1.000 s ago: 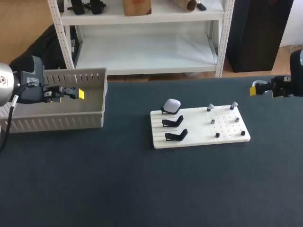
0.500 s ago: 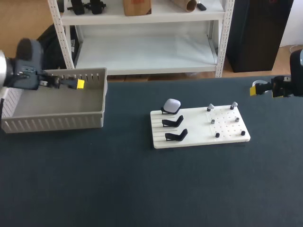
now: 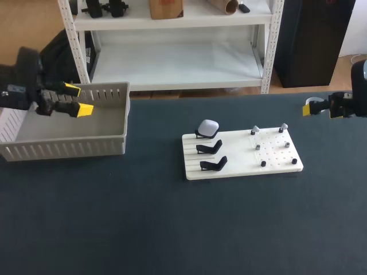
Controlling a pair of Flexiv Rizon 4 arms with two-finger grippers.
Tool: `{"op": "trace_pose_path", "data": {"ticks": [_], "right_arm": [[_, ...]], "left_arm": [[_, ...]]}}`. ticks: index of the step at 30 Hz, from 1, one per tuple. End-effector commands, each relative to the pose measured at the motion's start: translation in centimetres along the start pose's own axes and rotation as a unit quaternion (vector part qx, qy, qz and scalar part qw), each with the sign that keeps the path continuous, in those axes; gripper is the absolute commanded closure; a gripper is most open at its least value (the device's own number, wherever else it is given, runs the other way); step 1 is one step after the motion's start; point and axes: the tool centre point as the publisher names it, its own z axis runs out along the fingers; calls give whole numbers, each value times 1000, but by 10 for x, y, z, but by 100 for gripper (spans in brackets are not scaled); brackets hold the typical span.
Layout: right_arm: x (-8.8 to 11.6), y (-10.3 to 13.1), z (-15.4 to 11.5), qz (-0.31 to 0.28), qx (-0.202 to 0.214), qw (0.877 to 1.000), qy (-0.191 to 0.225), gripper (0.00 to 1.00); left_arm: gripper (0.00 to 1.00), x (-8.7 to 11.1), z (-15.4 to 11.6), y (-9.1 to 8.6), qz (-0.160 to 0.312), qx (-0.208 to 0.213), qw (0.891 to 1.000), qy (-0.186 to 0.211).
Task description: Pick up each earbud case from the left stands, insert the matching earbuds, close the lid, and place the case in the box.
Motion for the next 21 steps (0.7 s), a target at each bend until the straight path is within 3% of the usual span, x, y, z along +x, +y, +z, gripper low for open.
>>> {"op": "trace_pose_path", "data": {"ticks": [1, 3, 15, 21], "right_arm": [[0, 0, 0, 0, -1, 1000, 0, 0], [0, 0, 0, 0, -1, 1000, 0, 0], [0, 0, 0, 0, -1, 1000, 0, 0], [0, 0, 0, 0, -1, 1000, 0, 0]], "left_arm": [[0, 4, -3, 5, 151, 229, 958, -89], [0, 0, 10, -1, 146, 221, 962, -61], [0, -28, 98, -29, 142, 181, 973, 21], [0, -27, 142, -36, 157, 173, 972, 23]]}}
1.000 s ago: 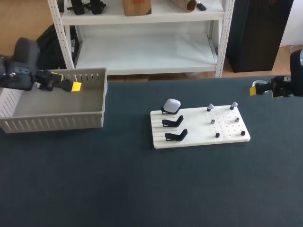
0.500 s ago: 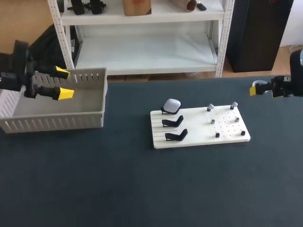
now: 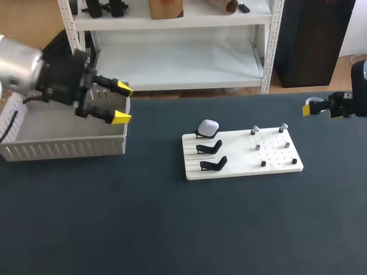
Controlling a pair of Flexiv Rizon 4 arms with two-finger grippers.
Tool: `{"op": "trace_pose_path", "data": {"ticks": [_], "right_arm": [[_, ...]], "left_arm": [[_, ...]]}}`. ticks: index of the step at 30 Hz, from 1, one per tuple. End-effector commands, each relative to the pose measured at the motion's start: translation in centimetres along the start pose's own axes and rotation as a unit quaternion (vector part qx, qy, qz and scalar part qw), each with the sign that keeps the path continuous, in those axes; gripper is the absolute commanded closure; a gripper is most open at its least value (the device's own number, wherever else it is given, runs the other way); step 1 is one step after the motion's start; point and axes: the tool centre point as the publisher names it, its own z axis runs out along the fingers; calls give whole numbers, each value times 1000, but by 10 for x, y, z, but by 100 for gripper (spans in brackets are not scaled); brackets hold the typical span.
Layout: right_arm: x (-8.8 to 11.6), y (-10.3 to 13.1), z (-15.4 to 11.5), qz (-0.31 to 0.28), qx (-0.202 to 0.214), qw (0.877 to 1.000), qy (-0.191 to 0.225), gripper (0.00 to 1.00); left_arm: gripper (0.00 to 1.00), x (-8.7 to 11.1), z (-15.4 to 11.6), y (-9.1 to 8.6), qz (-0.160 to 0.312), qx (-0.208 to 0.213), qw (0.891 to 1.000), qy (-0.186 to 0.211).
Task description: Pick up each earbud case from the left stands, insert the matching earbuds, close the lid, and place the case in the box.
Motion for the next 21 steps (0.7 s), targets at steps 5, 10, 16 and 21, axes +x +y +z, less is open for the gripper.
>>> {"op": "trace_pose_path", "data": {"ticks": [5, 10, 16, 21], "right_arm": [[0, 0, 0, 0, -1, 1000, 0, 0], [0, 0, 0, 0, -1, 1000, 0, 0], [0, 0, 0, 0, -1, 1000, 0, 0], [0, 0, 0, 0, -1, 1000, 0, 0]], "left_arm": [[0, 16, 75, 21, -17, -1, 1000, -1], [0, 23, 90, 24, -34, -27, 999, -3], [0, 23, 90, 24, -34, -27, 999, -3], [0, 23, 90, 24, -34, -27, 999, -3]]}}
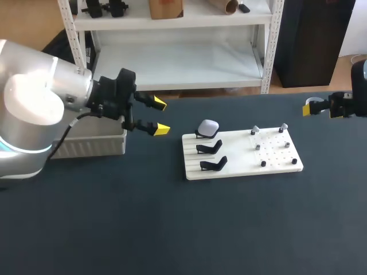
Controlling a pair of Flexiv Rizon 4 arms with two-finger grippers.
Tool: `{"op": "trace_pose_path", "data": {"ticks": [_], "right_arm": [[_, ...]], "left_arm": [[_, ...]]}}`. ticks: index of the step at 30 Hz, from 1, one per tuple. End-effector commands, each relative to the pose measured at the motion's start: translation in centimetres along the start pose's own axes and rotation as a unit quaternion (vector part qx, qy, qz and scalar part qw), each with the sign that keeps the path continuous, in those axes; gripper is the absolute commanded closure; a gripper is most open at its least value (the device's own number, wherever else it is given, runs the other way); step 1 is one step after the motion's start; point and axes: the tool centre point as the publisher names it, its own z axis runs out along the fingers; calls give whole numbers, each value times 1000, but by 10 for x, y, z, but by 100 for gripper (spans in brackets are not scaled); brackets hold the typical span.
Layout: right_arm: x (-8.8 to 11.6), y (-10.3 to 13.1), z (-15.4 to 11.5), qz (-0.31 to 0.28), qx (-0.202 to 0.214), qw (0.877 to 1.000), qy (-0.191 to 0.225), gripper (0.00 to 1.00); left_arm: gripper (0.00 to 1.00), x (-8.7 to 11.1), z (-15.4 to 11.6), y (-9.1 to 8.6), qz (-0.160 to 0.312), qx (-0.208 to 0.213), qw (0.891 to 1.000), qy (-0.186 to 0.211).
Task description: Pick up each earbud case from the left stands, insert the matching earbuds, close the lid, and place the case in the box.
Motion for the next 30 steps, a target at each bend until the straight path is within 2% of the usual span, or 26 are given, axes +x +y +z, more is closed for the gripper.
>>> {"op": "trace_pose_path", "data": {"ticks": [1, 8, 10, 14, 23, 24, 28, 29, 30], "right_arm": [[0, 0, 0, 0, -1, 1000, 0, 0], [0, 0, 0, 0, -1, 1000, 0, 0], [0, 0, 0, 0, -1, 1000, 0, 0], [0, 0, 0, 0, -1, 1000, 0, 0], [0, 0, 0, 0, -1, 1000, 0, 0], [0, 0, 0, 0, -1, 1000, 0, 0], [0, 0, 0, 0, -1, 1000, 0, 0], [0, 0, 0, 0, -1, 1000, 0, 0], [0, 0, 0, 0, -1, 1000, 0, 0]], "left_arm": [[0, 1, -1, -2, 1, -3, 1000, -1], [0, 1, -1, -2, 1, -3, 1000, -1], [0, 2, 9, -1, 4, -21, 999, 25], [0, 4, 28, 4, -1, -41, 998, 45], [0, 9, 55, 19, -2, -36, 999, 36], [8, 10, 57, 21, -3, -38, 999, 35], [8, 9, 67, 26, -2, -30, 999, 35], [15, 9, 70, 27, -2, -30, 999, 36], [18, 8, 72, 27, -2, -30, 999, 36]]}}
